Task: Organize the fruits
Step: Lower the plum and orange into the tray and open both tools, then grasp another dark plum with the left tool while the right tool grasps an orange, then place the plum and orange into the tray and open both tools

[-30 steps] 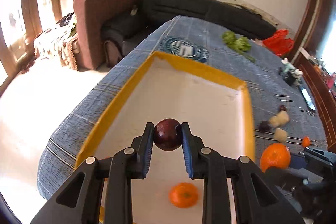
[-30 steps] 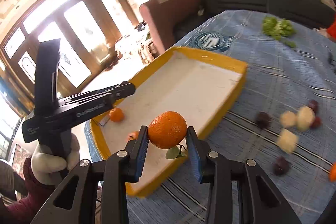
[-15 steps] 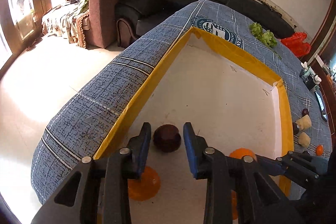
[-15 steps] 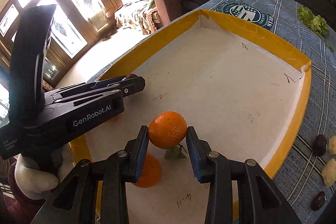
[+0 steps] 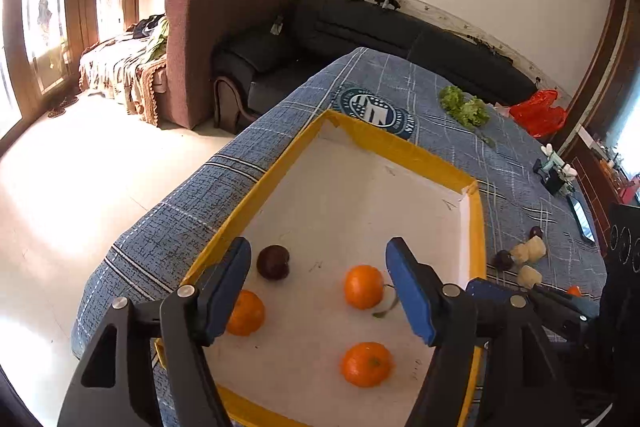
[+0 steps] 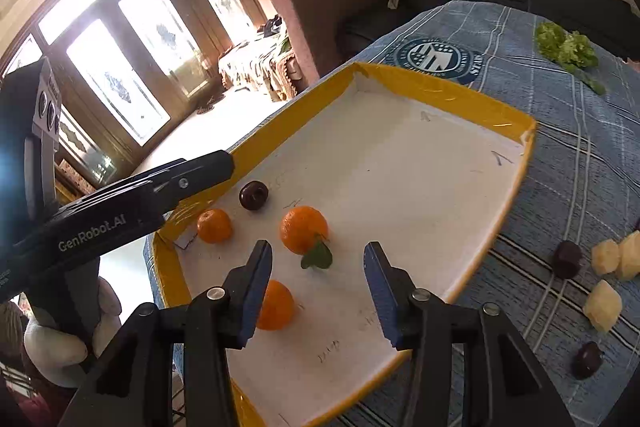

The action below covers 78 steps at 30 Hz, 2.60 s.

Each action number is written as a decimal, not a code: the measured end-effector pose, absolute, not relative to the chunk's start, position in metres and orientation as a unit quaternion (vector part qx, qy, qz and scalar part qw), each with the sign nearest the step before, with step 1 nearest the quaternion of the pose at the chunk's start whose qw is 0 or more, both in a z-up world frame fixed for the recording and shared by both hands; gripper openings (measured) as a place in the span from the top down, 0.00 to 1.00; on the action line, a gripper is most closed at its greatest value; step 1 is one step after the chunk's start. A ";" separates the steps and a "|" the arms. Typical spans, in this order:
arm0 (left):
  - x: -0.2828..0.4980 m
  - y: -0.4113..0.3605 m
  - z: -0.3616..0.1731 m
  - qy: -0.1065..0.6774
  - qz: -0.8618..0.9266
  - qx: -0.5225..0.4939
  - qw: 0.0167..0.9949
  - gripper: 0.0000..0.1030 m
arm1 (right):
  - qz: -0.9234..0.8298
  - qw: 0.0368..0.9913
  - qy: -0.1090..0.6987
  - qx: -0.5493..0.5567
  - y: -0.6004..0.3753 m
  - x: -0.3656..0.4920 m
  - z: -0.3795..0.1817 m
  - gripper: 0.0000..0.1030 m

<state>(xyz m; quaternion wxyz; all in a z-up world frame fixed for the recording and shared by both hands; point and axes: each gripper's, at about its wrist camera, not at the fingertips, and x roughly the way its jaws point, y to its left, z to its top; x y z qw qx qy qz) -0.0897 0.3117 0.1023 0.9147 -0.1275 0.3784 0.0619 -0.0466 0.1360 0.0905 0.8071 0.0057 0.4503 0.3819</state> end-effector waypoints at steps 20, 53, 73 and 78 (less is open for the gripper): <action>-0.070 0.128 0.071 0.441 -0.109 -0.052 0.890 0.26 | 0.108 0.895 0.400 0.163 -0.189 -0.037 0.088 0.42; -0.031 0.037 0.015 0.448 -0.144 0.012 0.882 0.73 | 0.071 0.893 0.438 0.070 -0.166 -0.023 0.038 0.55; -0.118 0.217 0.092 0.356 -0.020 -0.099 0.929 0.73 | 0.053 0.910 0.403 0.084 -0.156 -0.039 0.068 0.64; -0.124 0.258 0.084 0.358 0.036 -0.110 0.926 0.73 | 0.126 0.913 0.383 0.070 -0.101 -0.053 0.105 0.63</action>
